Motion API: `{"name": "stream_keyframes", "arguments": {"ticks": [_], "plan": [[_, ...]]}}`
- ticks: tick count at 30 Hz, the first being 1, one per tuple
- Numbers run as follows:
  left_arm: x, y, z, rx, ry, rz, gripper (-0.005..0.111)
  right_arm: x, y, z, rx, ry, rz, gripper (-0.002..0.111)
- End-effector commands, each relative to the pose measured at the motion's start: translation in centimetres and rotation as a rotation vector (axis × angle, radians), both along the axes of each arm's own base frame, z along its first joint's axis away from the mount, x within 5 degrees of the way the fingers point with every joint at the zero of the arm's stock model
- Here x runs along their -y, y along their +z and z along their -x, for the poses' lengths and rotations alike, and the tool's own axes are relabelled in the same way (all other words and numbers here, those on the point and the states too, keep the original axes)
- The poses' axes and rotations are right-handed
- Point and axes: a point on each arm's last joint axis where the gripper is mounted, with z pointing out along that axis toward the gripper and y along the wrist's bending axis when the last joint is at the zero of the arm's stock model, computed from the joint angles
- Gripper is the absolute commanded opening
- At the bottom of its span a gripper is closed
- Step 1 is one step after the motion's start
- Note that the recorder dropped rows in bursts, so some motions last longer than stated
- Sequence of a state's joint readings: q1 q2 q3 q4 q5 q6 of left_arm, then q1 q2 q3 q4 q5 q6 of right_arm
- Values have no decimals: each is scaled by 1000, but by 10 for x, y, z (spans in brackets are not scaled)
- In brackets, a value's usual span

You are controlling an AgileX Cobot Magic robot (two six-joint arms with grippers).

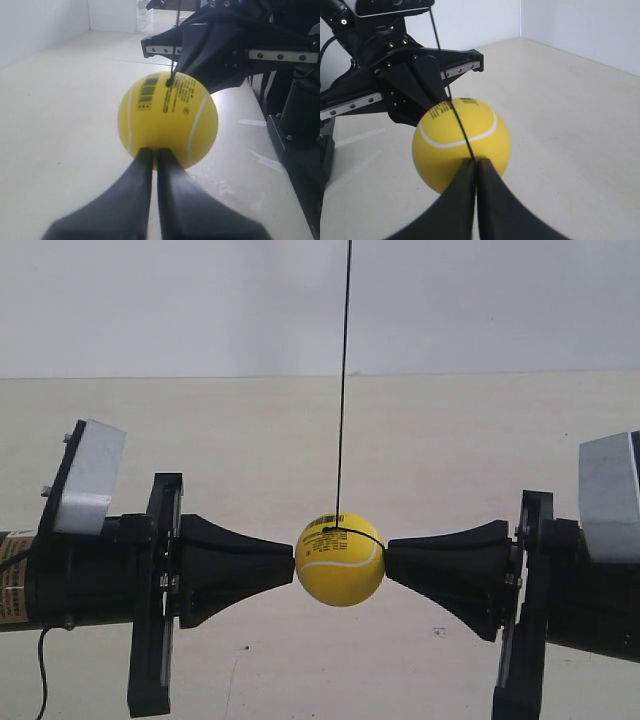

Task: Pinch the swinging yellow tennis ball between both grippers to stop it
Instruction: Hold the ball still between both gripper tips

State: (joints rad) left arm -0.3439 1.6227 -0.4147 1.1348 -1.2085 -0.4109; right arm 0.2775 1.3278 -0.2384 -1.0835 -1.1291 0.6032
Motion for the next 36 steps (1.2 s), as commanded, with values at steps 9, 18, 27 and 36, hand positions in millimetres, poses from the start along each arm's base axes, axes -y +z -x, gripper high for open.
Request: {"name": "stream_keyframes", "arguments": {"ticks": [9,18,27,36], "plan": [[2,2,0,-17,-9,16,5,-1,2,-1,16,9,-2,0],[2,2,1,-16,-13,15,5,-1,2,-1,14,9,-2,0],[2,2,1,-16,-13,15,5,-1,2,-1,14,9,-2,0],[2,2,0,-17,-5,19,5,-1,1,-1,19,6,6,0]]}}
